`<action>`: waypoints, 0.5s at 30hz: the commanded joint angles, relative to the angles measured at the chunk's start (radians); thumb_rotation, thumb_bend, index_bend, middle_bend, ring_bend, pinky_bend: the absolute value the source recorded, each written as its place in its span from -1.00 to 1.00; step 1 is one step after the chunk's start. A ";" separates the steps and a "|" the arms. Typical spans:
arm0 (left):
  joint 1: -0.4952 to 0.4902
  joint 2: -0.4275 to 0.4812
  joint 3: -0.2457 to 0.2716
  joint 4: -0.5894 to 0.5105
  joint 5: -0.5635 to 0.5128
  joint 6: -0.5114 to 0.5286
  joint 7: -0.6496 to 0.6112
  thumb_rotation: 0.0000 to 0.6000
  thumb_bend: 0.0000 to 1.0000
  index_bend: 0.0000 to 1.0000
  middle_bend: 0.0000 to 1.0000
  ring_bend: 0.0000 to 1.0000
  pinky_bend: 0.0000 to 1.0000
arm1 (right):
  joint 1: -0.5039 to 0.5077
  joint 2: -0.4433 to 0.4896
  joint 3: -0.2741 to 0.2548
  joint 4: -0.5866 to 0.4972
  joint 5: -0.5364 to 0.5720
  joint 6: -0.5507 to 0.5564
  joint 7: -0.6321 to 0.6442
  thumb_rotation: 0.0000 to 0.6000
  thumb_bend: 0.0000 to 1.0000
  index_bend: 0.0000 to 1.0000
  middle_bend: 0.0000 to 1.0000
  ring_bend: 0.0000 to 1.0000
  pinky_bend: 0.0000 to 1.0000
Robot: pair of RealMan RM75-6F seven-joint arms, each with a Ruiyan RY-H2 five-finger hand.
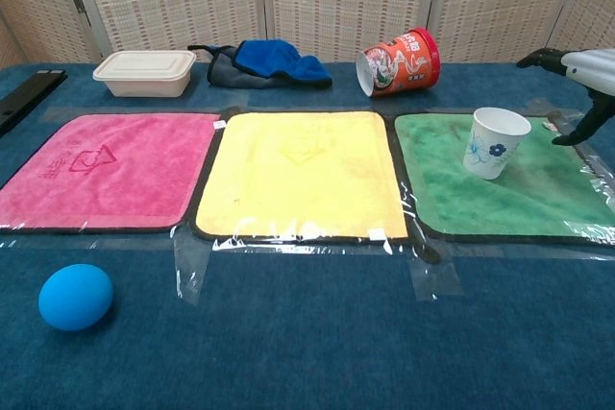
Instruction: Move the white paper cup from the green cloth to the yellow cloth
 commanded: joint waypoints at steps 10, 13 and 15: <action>0.004 0.004 0.001 -0.003 -0.004 -0.001 0.002 1.00 -0.13 -0.70 -0.73 -0.75 -0.92 | 0.117 -0.125 0.001 0.199 -0.026 -0.044 0.087 1.00 -0.61 -1.00 -1.00 -1.00 -1.00; 0.007 0.004 0.003 0.001 -0.009 -0.003 -0.001 1.00 -0.13 -0.70 -0.73 -0.75 -0.92 | 0.144 -0.151 -0.007 0.198 -0.047 -0.028 0.099 1.00 -0.61 -1.00 -1.00 -1.00 -1.00; 0.009 0.004 0.004 0.003 -0.008 -0.001 -0.005 1.00 -0.13 -0.70 -0.73 -0.75 -0.92 | 0.155 -0.158 -0.010 0.182 -0.060 -0.002 0.104 1.00 -0.61 -1.00 -1.00 -1.00 -1.00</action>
